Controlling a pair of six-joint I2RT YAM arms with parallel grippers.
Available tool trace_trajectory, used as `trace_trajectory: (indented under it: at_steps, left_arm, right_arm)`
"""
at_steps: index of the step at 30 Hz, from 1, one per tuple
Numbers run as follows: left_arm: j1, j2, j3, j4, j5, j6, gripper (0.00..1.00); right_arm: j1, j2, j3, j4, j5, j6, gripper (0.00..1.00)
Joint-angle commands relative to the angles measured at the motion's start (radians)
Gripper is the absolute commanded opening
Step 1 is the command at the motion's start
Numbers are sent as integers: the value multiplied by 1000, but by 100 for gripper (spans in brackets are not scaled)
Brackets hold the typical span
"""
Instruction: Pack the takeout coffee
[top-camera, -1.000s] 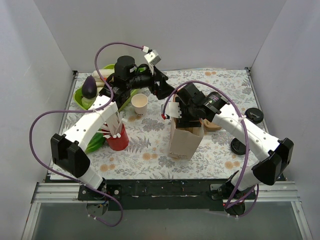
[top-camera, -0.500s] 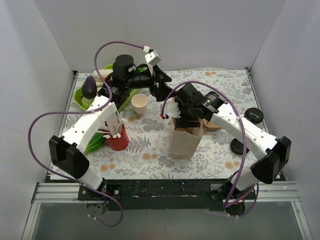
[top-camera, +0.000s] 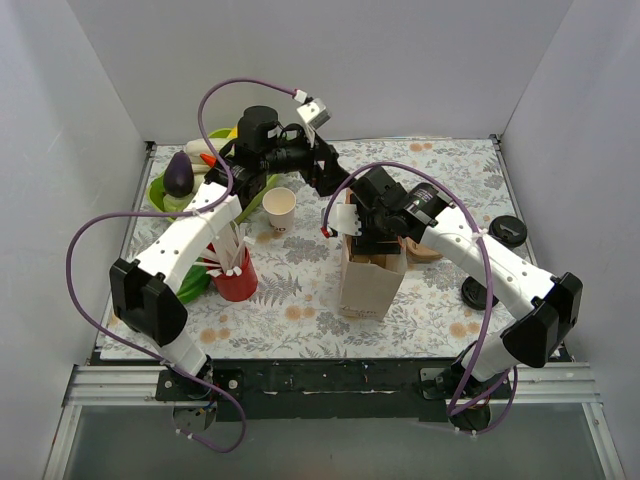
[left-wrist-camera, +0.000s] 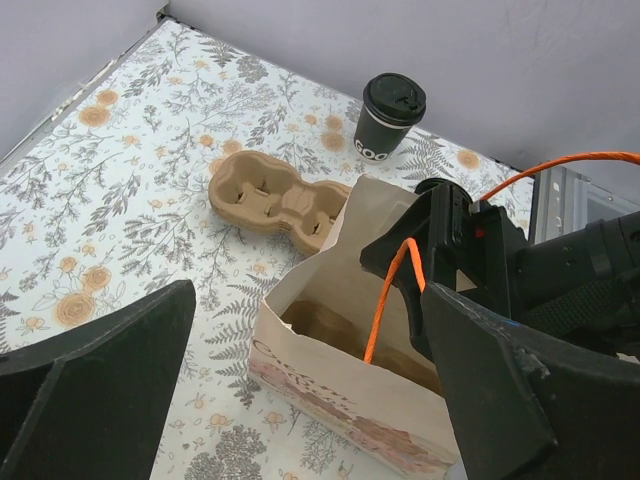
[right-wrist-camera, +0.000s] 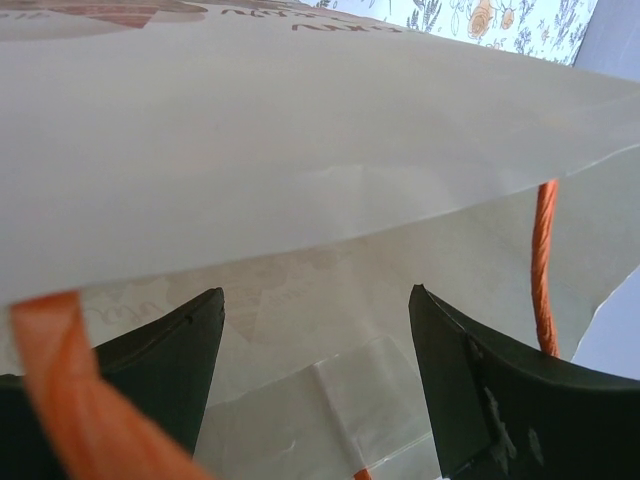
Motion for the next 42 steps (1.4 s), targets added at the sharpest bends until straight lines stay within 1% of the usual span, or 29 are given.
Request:
trace_trajectory:
  at_steps: [1, 5, 6, 8, 9, 12, 16, 23, 30, 32, 33, 36, 42]
  left_arm:
    - [-6, -38, 36, -32, -48, 45, 98]
    - [-4, -88, 16, 18, -40, 3, 98]
    - [-3, -96, 12, 47, -28, -32, 98]
    - [-1, -118, -19, 76, 13, -49, 98]
    - [-1, -131, -31, 101, 56, -57, 98]
    - [-3, -124, -45, 95, 119, -70, 98]
    - [-6, -110, -56, 68, 135, -48, 98]
    - [-26, -55, -21, -38, 32, 72, 98]
    - [-27, -23, 39, -77, -38, 100, 98]
    - [-27, -26, 50, -77, -80, 95, 98]
    - [-27, -27, 50, -77, -132, 97, 98]
    - [-27, -32, 47, -94, -215, 115, 97]
    - [-27, -47, 4, -106, -246, 134, 96]
  right_arm:
    - [6, -16, 35, 14, 23, -1, 81]
    - [6, -15, 29, 14, 19, -3, 81]
    - [6, -15, 27, 14, 17, -1, 81]
    - [6, -12, 26, 14, 13, 0, 81]
    - [6, -13, 24, 16, 13, -1, 81]
    - [4, -9, 24, 17, 17, -1, 81]
    - [4, -7, 29, 14, 17, 0, 81]
    - [6, -9, 35, 14, 16, 0, 81]
    - [6, -6, 52, 8, 28, -7, 81]
    - [4, -1, 74, -1, 51, -6, 81]
    - [4, -1, 81, -1, 62, -7, 81]
    - [6, -21, 81, 7, 82, -1, 81]
    - [4, -115, 29, 74, 24, 2, 82]
